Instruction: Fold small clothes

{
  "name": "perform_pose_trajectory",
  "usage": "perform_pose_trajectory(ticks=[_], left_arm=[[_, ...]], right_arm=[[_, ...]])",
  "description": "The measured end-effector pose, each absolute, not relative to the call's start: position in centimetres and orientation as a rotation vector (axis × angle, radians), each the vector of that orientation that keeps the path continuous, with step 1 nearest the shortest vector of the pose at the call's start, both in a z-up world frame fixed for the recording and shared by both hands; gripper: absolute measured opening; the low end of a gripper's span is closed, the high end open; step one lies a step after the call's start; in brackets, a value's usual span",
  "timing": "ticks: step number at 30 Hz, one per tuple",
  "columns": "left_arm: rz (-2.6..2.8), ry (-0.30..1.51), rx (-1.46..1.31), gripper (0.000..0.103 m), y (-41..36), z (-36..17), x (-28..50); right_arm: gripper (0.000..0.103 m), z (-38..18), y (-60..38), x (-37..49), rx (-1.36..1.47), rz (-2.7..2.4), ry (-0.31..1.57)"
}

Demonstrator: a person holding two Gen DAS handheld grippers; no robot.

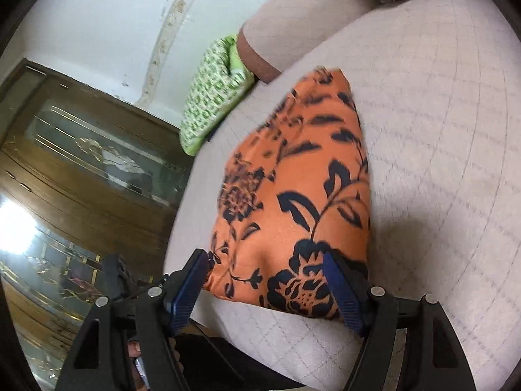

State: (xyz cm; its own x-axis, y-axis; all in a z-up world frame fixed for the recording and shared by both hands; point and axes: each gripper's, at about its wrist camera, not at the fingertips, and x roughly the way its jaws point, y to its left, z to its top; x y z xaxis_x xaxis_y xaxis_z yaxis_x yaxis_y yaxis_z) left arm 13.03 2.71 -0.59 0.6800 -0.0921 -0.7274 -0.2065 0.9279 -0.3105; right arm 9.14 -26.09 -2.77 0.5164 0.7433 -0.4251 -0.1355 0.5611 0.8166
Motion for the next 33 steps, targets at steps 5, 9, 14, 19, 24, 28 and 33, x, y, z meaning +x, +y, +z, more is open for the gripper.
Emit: perform_pose_trajectory(ticks=[5, 9, 14, 19, 24, 28, 33], left_arm=[[-0.093, 0.716, -0.18, 0.056, -3.5, 1.9, 15.6], [-0.089, 0.798, -0.009, 0.057, -7.2, -1.4, 19.1], [-0.047, 0.872, 0.048, 0.058, -7.4, -4.4, 20.0], [-0.072, 0.882, -0.027, 0.058, -6.4, -4.2, 19.8], [-0.079, 0.882, -0.03, 0.058, -6.3, -4.2, 19.8], [-0.089, 0.878, -0.074, 0.058, -5.5, -4.0, 19.7], [-0.084, 0.875, -0.073, 0.058, -5.6, -3.9, 19.6]], right_arm=[[0.078, -3.5, -30.2, 12.8, 0.874, 0.529, 0.882], [0.078, -6.0, -31.3, 17.9, 0.993, 0.527, 0.964], [0.078, -8.7, -29.3, 24.6, 1.055, 0.581, 1.05], [0.035, -6.9, -26.1, 26.7, 0.894, 0.608, 1.078], [0.041, -8.8, -25.9, 26.5, 0.811, 0.426, 1.122], [0.072, -6.1, -27.3, 23.6, 0.891, 0.475, 1.033], [0.072, -6.5, -27.2, 18.3, 0.903, 0.522, 1.101]])
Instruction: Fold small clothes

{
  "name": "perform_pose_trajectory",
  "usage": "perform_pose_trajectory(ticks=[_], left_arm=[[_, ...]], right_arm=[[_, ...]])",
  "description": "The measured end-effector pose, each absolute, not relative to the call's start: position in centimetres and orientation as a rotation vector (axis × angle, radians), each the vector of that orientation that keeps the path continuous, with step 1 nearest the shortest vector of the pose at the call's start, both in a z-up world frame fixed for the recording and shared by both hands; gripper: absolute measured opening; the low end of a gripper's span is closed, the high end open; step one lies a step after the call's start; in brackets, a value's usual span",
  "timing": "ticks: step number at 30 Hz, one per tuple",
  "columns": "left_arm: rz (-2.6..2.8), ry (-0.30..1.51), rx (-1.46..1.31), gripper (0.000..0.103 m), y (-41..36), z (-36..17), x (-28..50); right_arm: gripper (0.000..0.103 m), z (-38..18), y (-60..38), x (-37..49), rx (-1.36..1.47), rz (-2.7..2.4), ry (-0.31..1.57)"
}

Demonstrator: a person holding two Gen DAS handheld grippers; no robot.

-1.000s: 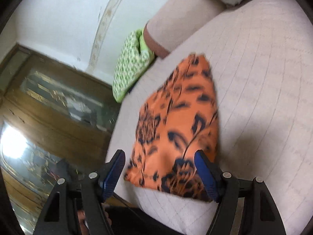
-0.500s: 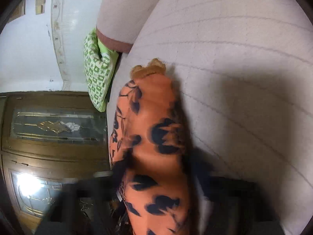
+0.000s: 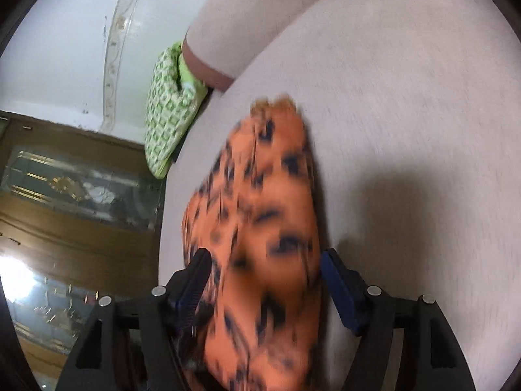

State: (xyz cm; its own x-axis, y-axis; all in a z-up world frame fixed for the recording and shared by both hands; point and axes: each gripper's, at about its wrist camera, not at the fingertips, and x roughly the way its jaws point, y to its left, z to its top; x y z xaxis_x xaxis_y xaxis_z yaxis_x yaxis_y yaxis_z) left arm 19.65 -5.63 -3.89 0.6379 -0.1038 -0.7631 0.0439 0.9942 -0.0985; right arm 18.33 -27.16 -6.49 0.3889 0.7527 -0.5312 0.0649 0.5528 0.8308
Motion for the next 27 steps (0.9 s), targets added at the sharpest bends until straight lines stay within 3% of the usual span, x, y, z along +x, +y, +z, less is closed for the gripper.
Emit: perform_pose_trajectory(ticks=[3, 5, 8, 11, 15, 21, 22, 23, 27], left_arm=[[-0.076, 0.875, -0.083, 0.058, -5.7, -3.8, 19.6], [-0.07, 0.873, -0.084, 0.058, -5.9, -3.7, 19.6], [-0.077, 0.859, -0.099, 0.058, -5.6, -3.5, 19.2], [-0.09, 0.866, -0.124, 0.058, -4.9, -3.6, 19.1], [-0.095, 0.859, -0.144, 0.058, -4.3, -3.7, 18.7], [-0.093, 0.86, -0.143, 0.058, -4.0, -3.8, 18.6], [-0.094, 0.861, -0.15, 0.058, -3.9, -3.8, 18.6], [-0.106, 0.86, -0.171, 0.058, -3.7, -3.7, 18.6], [-0.111, 0.731, -0.286, 0.062, -0.3, -1.0, 16.8]], right_arm=[[0.072, -7.8, -25.3, 16.9, 0.895, 0.542, 1.149], [0.04, -7.0, -24.0, 16.2, 0.825, 0.503, 1.14], [0.034, -2.8, -22.6, 14.3, 0.687, 0.508, 1.036], [0.039, -7.5, -22.9, 15.3, 0.698, 0.413, 1.198], [0.07, -7.5, -24.8, 14.4, 0.873, 0.447, 1.128], [0.073, -6.8, -26.2, 15.5, 0.967, 0.434, 1.041], [0.06, -7.5, -25.9, 15.9, 0.926, 0.419, 1.089], [0.034, -8.7, -25.3, 16.5, 0.862, 0.408, 1.149], [0.033, -4.5, -23.3, 15.8, 0.578, 0.341, 1.08]])
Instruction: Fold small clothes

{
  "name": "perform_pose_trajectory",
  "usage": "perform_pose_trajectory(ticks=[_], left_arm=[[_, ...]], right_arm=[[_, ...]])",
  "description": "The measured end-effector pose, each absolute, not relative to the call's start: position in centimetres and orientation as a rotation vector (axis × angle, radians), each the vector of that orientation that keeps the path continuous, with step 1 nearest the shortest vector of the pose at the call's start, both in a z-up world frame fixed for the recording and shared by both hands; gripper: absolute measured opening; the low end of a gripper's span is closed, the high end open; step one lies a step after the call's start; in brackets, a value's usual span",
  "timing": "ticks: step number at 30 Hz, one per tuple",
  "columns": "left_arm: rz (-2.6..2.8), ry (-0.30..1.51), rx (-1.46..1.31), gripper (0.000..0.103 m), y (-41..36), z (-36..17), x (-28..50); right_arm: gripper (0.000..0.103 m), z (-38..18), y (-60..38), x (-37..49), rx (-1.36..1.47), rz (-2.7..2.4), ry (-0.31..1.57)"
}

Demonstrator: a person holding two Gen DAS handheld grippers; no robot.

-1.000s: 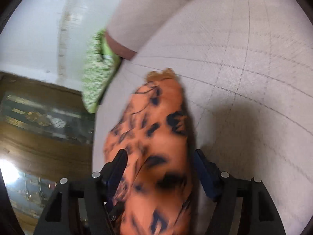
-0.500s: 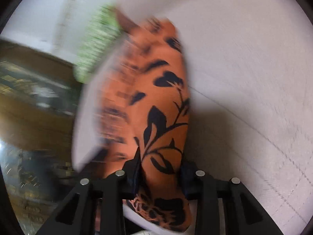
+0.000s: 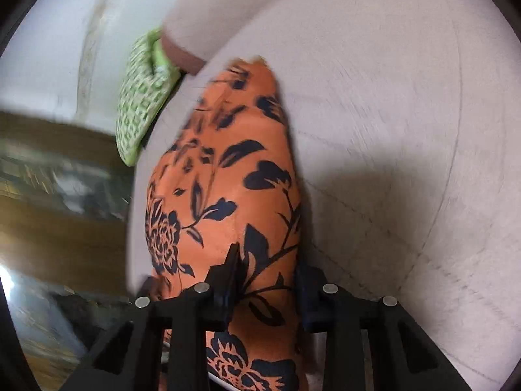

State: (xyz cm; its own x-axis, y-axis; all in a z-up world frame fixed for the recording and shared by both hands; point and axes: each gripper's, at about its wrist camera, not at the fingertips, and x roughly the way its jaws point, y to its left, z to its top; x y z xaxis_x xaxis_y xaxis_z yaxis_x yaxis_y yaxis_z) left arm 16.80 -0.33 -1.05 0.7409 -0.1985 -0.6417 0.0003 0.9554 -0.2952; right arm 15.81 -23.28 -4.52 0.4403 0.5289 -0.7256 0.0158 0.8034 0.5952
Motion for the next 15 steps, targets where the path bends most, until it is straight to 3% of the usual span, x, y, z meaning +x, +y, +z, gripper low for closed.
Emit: perform_pose_trajectory(ticks=[2, 3, 4, 8, 11, 12, 13, 14, 15], left_arm=[[-0.066, 0.691, -0.364, 0.076, 2.5, -0.3, 15.9], [-0.07, 0.711, -0.429, 0.076, 3.9, -0.8, 15.8], [-0.091, 0.754, -0.504, 0.076, 5.1, -1.7, 15.9], [-0.13, 0.9, -0.638, 0.076, 6.5, -4.9, 16.3], [-0.19, 0.908, -0.59, 0.076, 4.8, -4.8, 16.3], [-0.203, 0.925, -0.56, 0.072, 4.1, -5.0, 16.4], [-0.205, 0.959, -0.526, 0.032, 3.4, -5.4, 16.5], [-0.21, 0.991, -0.527, 0.02, 3.1, -5.9, 16.8], [-0.209, 0.983, -0.578, 0.02, 3.4, -6.1, 16.3]], right_arm=[[0.044, -2.3, -22.0, 15.4, 0.427, 0.284, 1.053], [0.062, -1.1, -21.7, 15.0, 0.383, 0.267, 0.999], [0.067, 0.0, -22.2, 14.6, 0.374, 0.263, 0.958], [0.067, 1.7, -19.4, 14.0, 0.38, 0.392, 0.868], [0.067, -0.8, -18.0, 14.5, 0.36, 0.421, 0.955], [0.068, -1.9, -17.9, 14.5, 0.375, 0.43, 0.979], [0.068, -2.1, -17.8, 14.2, 0.37, 0.431, 0.968], [0.068, -2.0, -17.8, 14.0, 0.358, 0.436, 0.952], [0.068, -1.9, -17.8, 13.9, 0.357, 0.442, 0.956]])
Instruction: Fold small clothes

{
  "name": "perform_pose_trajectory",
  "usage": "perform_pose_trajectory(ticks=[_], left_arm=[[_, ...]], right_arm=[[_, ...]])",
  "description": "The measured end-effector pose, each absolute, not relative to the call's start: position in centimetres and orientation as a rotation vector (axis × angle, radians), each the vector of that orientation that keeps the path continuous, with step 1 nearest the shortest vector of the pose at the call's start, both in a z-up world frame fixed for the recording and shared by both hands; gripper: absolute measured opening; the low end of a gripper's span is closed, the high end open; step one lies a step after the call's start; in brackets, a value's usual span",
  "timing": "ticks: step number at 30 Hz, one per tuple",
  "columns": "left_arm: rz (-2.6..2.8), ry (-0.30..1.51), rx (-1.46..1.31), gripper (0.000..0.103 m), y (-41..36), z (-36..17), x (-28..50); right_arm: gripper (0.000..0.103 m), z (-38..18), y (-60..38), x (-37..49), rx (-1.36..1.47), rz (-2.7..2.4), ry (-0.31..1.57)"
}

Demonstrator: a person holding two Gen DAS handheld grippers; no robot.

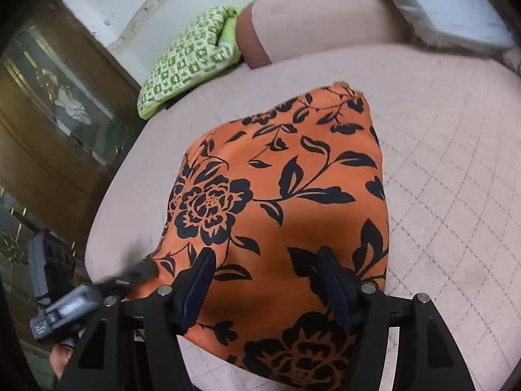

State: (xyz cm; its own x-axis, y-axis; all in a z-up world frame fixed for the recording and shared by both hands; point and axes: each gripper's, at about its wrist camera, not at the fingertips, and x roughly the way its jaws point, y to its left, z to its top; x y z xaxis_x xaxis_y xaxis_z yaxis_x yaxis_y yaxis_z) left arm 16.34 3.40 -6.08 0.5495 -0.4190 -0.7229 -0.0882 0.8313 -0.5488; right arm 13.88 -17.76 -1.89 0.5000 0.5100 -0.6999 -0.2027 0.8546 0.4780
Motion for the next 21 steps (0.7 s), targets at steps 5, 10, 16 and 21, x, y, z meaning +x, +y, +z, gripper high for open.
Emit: perform_pose_trajectory(ticks=[5, 10, 16, 21], left_arm=[[-0.201, 1.016, -0.56, 0.023, 2.6, -6.6, 15.7], [-0.191, 1.006, -0.656, 0.049, 4.0, -5.4, 16.6], [-0.254, 0.878, -0.485, 0.086, 1.7, -1.2, 22.7], [-0.255, 1.074, -0.451, 0.08, 1.1, -5.2, 28.8]], right_arm=[[0.068, -2.5, -17.6, 14.8, 0.354, 0.488, 0.997], [0.07, -2.8, -18.3, 14.6, 0.395, 0.516, 0.994], [0.07, -3.2, -19.5, 15.0, 0.471, 0.562, 1.001], [0.07, -3.3, -19.6, 14.9, 0.48, 0.588, 0.998]])
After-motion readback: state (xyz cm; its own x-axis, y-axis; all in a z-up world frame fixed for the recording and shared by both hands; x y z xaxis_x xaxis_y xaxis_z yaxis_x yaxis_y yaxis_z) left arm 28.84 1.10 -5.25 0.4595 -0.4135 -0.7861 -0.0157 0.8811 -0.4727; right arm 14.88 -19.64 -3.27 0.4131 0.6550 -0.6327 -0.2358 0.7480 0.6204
